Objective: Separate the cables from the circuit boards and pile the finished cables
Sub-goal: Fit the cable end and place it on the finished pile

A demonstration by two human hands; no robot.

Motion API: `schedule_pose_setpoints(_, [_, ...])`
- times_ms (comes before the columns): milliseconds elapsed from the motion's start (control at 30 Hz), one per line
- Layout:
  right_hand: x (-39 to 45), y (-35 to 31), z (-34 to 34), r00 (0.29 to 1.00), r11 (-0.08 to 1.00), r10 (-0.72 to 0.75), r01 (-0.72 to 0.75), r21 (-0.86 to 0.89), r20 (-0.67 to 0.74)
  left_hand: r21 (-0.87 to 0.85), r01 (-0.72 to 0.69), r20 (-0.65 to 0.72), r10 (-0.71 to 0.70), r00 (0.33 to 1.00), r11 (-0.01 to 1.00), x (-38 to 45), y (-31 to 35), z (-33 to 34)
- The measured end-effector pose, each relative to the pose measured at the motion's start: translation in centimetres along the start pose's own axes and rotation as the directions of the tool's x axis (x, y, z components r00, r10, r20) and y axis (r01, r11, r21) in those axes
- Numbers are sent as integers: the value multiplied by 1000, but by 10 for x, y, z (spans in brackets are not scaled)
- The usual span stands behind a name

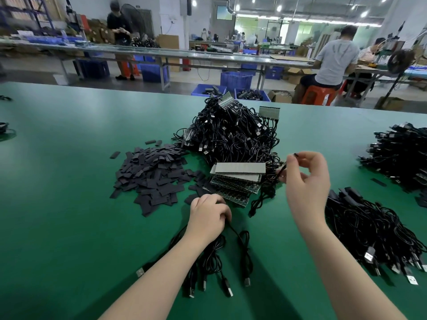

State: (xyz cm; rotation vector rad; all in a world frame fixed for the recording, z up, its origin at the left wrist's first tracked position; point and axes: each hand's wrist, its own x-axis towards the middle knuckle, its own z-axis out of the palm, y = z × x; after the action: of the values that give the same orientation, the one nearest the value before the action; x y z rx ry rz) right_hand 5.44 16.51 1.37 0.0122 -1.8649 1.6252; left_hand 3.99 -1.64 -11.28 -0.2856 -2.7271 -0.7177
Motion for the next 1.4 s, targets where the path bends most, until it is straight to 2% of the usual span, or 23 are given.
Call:
schedule_pose_setpoints(67, [2, -13, -2, 998, 998, -49, 48, 29, 30, -8, 8, -5, -8, 1000, 1000, 1, -1, -1])
schedule_pose_setpoints(167, [3, -28, 6, 979, 999, -51, 47, 24, 199, -62, 12, -38, -15, 999, 998, 3, 2, -4])
schedule_pose_setpoints(233, [-1, -34, 15, 960, 995, 30, -56, 85, 278, -111, 65, -152, -82, 985, 992, 6, 5, -13])
schedule_pose_setpoints(267, [-2, -35, 20, 952, 968, 97, -159, 194, 292, -131, 97, -224, -125, 967, 987, 8, 5, -20])
schedule_pose_setpoints(333, [-1, -31, 26, 920, 813, 274, -378, 443, 281, -230, 147, -321, -217, 922, 962, 14, -4, -37])
schedule_pose_setpoints(400, [1, -16, 26, 856, 656, 450, -511, 556, 255, -388, 216, -321, -351, 879, 896, 22, -17, -57])
schedule_pose_setpoints(467, [-4, 8, 23, 768, 630, 562, -638, 442, 307, -382, 344, -279, -462, 842, 858, 31, -34, -75])
schedule_pose_setpoints(533, [-20, 39, 21, 693, 711, 606, -692, 125, 390, -236, 430, -241, -481, 843, 871, 39, -54, -88])
schedule_pose_setpoints(567, [-28, 56, 20, 689, 767, 602, -640, -52, 403, -124, 455, -219, -471, 854, 882, 42, -64, -92])
schedule_pose_setpoints(633, [-44, 82, 17, 748, 855, 517, -426, -295, 416, 151, 449, -170, -424, 889, 881, 48, -81, -97])
schedule_pose_setpoints(733, [-59, 97, 15, 817, 899, 370, -194, -393, 443, 491, 323, -34, -352, 935, 809, 58, -94, -94])
schedule_pose_setpoints(833, [-63, 102, 16, 836, 902, 320, -124, -414, 445, 653, 201, 129, -368, 921, 730, 62, -97, -85])
schedule_pose_setpoints(933, [-63, 103, 17, 826, 889, 315, -83, -451, 468, 593, 263, 145, -422, 895, 761, 62, -99, -82])
schedule_pose_setpoints(1267, [-64, 104, 17, 831, 885, 312, -77, -460, 461, 463, 319, 115, -414, 903, 827, 53, -109, -81])
schedule_pose_setpoints(1400, [-65, 106, 17, 837, 891, 305, -82, -446, 454, 327, 370, 77, -415, 907, 869, 53, -111, -81])
